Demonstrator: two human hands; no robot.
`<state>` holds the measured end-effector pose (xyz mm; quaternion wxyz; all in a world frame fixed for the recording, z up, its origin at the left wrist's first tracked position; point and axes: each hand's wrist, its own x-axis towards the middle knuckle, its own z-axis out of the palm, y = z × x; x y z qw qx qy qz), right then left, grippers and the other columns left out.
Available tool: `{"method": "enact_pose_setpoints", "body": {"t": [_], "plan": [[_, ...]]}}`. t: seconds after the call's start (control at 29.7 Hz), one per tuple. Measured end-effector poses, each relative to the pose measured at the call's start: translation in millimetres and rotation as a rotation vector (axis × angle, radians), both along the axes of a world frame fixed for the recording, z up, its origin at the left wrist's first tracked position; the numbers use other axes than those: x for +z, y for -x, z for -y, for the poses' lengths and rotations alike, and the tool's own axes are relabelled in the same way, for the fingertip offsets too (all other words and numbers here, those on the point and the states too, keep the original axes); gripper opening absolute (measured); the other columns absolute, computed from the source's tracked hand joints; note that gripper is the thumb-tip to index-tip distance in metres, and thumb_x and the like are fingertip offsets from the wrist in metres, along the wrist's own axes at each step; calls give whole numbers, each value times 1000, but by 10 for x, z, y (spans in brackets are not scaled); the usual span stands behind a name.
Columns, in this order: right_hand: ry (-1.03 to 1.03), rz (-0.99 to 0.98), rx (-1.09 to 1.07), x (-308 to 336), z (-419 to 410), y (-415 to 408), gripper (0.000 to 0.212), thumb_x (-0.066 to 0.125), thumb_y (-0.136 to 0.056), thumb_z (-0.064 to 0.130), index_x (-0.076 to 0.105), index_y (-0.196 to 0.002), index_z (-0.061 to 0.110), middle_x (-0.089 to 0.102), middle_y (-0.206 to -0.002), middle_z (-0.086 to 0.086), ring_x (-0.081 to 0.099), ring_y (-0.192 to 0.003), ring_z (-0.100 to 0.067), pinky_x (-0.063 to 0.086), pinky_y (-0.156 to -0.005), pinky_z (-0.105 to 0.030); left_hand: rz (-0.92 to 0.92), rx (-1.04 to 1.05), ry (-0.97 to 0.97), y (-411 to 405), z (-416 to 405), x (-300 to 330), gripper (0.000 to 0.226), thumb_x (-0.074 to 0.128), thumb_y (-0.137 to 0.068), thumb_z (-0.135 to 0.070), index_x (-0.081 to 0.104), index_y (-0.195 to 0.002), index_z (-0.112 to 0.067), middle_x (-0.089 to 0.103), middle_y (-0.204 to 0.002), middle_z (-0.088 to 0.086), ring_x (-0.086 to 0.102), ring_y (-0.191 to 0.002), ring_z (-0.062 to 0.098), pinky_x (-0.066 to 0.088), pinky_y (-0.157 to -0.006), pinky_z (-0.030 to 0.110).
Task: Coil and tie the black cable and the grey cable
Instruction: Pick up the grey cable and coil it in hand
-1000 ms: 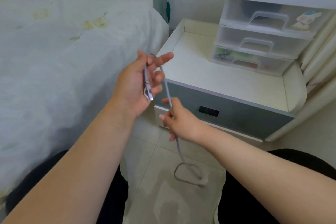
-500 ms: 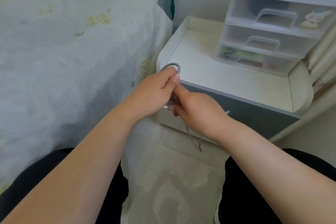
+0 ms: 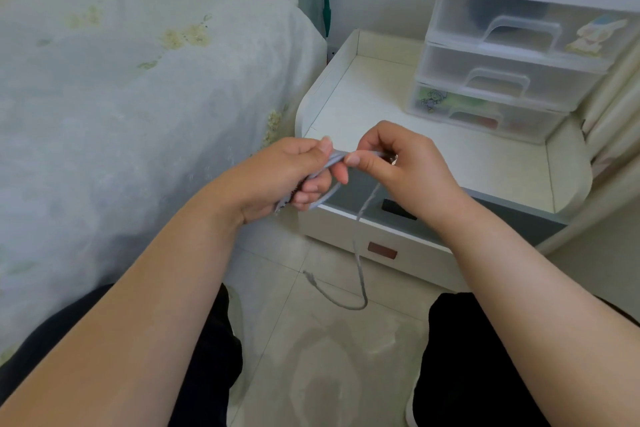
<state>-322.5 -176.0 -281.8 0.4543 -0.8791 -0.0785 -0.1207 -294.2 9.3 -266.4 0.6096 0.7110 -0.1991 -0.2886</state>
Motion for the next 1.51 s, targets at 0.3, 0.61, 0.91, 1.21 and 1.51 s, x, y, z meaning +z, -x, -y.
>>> {"method": "enact_pose_setpoints", "body": {"t": [0.3, 0.61, 0.91, 1.21, 1.51], "plan": [[50, -13, 62, -80, -122, 39, 39, 19, -95, 49, 42, -112, 22, 56, -70, -5, 51, -65, -19, 42, -66, -37, -203, -101, 219, 79, -5, 32, 35, 40, -96, -26, 63, -106, -1, 50, -58, -1, 30, -38, 5, 41, -43, 22], [248, 105, 126, -77, -116, 46, 38, 23, -99, 41, 40, -125, 21, 48, -70, 19, 49, -68, 6, 34, -59, -18, -189, 16, 33, 143, 34, 63, 43, 33, -103, -35, 60, -86, -6, 31, -49, -2, 28, -36, 9, 32, -39, 21], [-276, -93, 46, -175, -207, -70, 50, 17, -100, 43, 53, -83, 13, 51, -70, 0, 51, -67, -13, 45, -73, -37, -417, 72, 504, 85, 89, 29, 37, 30, -103, -33, 52, -83, -11, 31, -44, -8, 24, -31, 2, 19, -32, 15], [-536, -575, 261, -330, -624, 104, 11, 38, -94, 2, 41, -95, 12, 41, -77, -7, 38, -47, -12, 38, -39, -25, -247, 247, 646, 18, 149, 33, 40, 27, -105, -24, 41, -139, -8, 34, -59, -5, 28, -43, 5, 32, -46, 18], [207, -353, 176, -176, -545, 239, 25, 46, -96, 33, 61, -96, 13, 56, -69, 0, 49, -61, -14, 42, -60, -31, 547, 364, -288, -19, 123, -38, 22, 30, -103, -23, 51, -105, -17, 46, -78, -6, 49, -65, 11, 54, -67, 36]]}}
